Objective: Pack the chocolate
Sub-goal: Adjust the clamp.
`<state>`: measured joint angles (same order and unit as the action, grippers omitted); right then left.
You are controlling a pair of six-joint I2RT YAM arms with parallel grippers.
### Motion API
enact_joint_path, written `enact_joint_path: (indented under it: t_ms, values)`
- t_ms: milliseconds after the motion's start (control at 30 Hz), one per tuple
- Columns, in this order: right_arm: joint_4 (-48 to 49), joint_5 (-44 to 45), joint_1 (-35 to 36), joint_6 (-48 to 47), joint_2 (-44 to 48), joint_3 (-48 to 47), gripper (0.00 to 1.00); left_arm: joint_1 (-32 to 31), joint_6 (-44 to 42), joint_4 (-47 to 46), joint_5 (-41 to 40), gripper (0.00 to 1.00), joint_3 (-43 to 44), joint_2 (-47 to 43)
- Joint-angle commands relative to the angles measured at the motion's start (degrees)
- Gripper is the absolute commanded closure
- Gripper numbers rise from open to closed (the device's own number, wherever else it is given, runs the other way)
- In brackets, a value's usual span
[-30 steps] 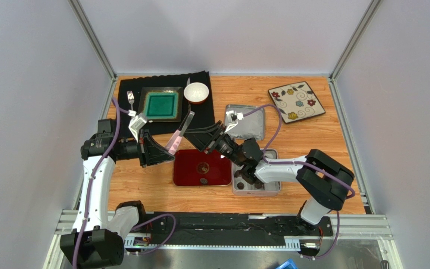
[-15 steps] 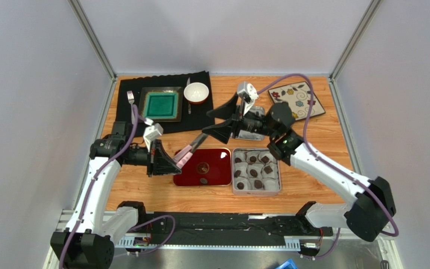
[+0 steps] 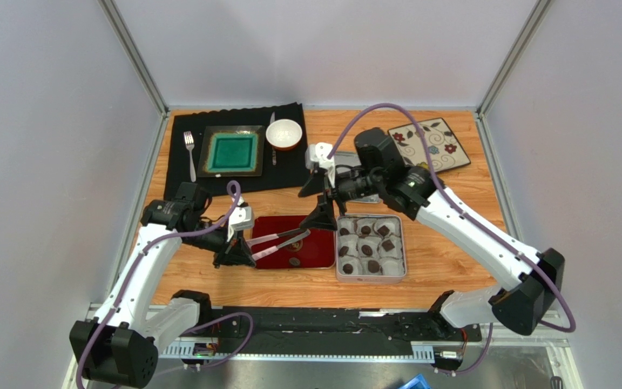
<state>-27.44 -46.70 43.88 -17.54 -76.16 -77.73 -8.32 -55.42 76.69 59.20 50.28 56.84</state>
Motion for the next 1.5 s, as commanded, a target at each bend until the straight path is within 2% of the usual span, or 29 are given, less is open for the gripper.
enact_joint_path:
  t_ms: [0, 100, 233, 567, 667, 833, 1267, 1467]
  values:
    - [-1.23, -6.82, 1.91, 0.39, -2.41, 2.32, 0.18, -1.26, -11.88, 8.57, -0.67, 1.00, -0.27, -4.01]
    - [4.67, -8.32, 3.92, 3.12, -3.55, 4.25, 0.17, -1.35, -11.21, 6.64, -0.75, 1.00, -0.27, -6.56]
    - [10.10, -3.59, 7.88, 3.56, -3.73, 6.27, 0.17, -1.44, -10.15, 6.98, -0.40, 1.00, 0.96, -4.38]
    - [14.34, 16.70, 16.58, 0.75, -2.68, 10.67, 0.25, -1.44, -7.78, 5.93, 0.22, 1.00, 2.19, -1.99]
    - [15.75, 22.94, 17.99, 0.84, -2.41, 11.72, 0.25, -1.44, -7.34, 5.58, 0.13, 1.00, 2.28, -2.61]
    - [21.10, 28.41, 18.70, 1.80, -0.74, 14.62, 0.20, -1.44, -6.90, 5.58, -0.14, 1.00, 2.28, -3.22]
    - [17.42, 22.53, 18.79, 6.73, 0.66, 16.03, 0.18, -1.44, -6.46, 5.23, -0.49, 1.00, 2.45, -3.84]
    - [21.11, 22.09, 18.70, 9.89, 3.21, 20.51, 0.18, -1.44, -5.85, 4.97, 0.30, 1.00, 3.24, -3.58]
